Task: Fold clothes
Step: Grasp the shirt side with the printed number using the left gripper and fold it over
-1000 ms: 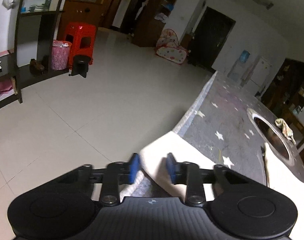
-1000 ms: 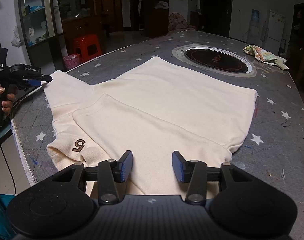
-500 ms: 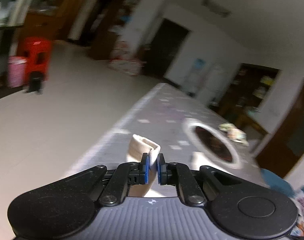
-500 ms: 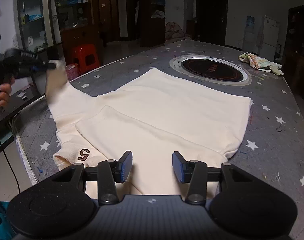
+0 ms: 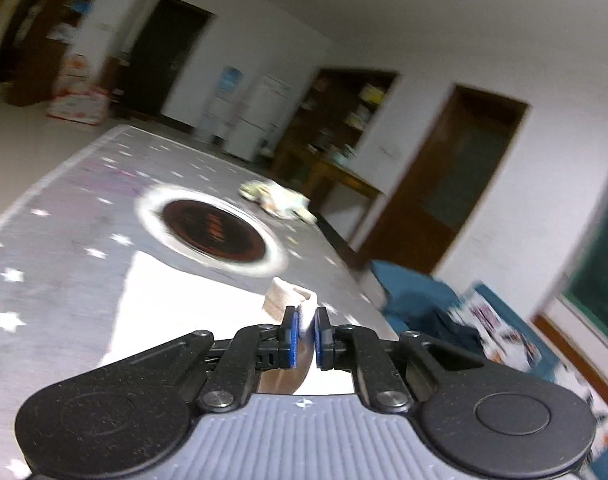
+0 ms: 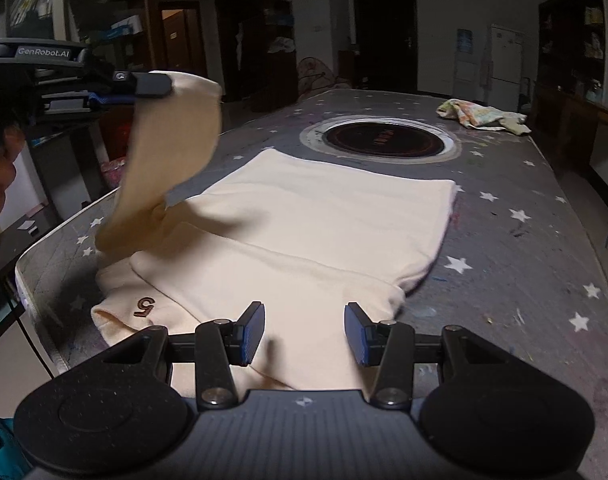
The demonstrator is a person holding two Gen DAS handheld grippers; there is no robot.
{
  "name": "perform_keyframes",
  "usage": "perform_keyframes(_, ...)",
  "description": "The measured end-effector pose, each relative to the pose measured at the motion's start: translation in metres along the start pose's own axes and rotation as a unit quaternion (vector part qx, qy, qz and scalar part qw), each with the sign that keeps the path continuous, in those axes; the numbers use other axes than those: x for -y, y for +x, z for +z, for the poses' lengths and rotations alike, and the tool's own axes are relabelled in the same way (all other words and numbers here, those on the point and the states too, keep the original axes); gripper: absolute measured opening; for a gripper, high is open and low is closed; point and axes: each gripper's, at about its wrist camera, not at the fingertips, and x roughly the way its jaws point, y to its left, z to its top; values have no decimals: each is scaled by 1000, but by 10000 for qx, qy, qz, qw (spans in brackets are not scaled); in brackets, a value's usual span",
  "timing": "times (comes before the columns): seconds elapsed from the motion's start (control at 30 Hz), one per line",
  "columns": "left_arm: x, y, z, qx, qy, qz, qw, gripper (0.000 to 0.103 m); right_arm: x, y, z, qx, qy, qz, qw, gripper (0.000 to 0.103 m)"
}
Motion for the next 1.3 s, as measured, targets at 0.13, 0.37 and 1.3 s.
perform_keyframes(0.13,17,19,-18,-392,209,-357,9984,9,4,-3,-3,11,84,-25,10000,44)
perform_keyframes(0.37,20,34,-41,-986,570,-598,9917,26,4,-3,-5,-20,104,-18,9999,44)
perform_keyframes(1.3,-72,-44,-85,-1095,1463,1170,9762,44,3,21,2,-404,164,51,9990,11)
